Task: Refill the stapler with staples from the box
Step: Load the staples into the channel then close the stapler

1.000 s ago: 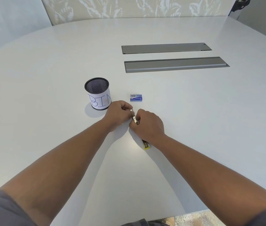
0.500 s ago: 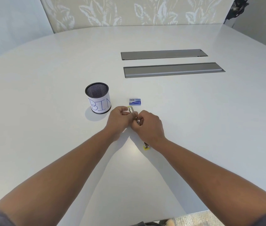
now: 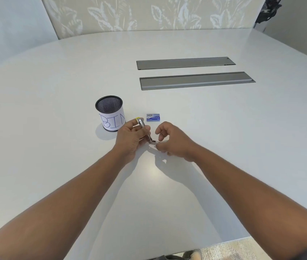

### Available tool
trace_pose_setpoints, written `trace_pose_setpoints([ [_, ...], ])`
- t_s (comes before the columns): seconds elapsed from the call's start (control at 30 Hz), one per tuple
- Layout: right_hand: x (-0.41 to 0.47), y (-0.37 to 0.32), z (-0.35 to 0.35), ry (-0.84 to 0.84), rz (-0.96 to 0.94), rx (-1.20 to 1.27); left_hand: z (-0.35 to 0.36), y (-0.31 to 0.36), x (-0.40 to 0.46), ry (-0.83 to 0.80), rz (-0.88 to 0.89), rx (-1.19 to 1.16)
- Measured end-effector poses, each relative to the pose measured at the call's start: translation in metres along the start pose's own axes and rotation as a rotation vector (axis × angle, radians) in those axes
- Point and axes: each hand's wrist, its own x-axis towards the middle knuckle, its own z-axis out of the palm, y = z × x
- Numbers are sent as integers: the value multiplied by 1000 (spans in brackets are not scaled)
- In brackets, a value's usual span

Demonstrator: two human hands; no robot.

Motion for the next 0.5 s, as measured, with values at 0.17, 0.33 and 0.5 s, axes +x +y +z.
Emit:
trace_pose_setpoints([
  [0.17, 5, -6, -20, 49, -28, 381, -4, 2, -2, -38, -10, 142],
  [0.33, 11, -7, -7, 163, -65, 604, 1, 2, -9, -167, -48, 207],
  [0.5, 8, -10, 13, 219, 9, 586, 3, 0, -14, -199, -80, 128],
])
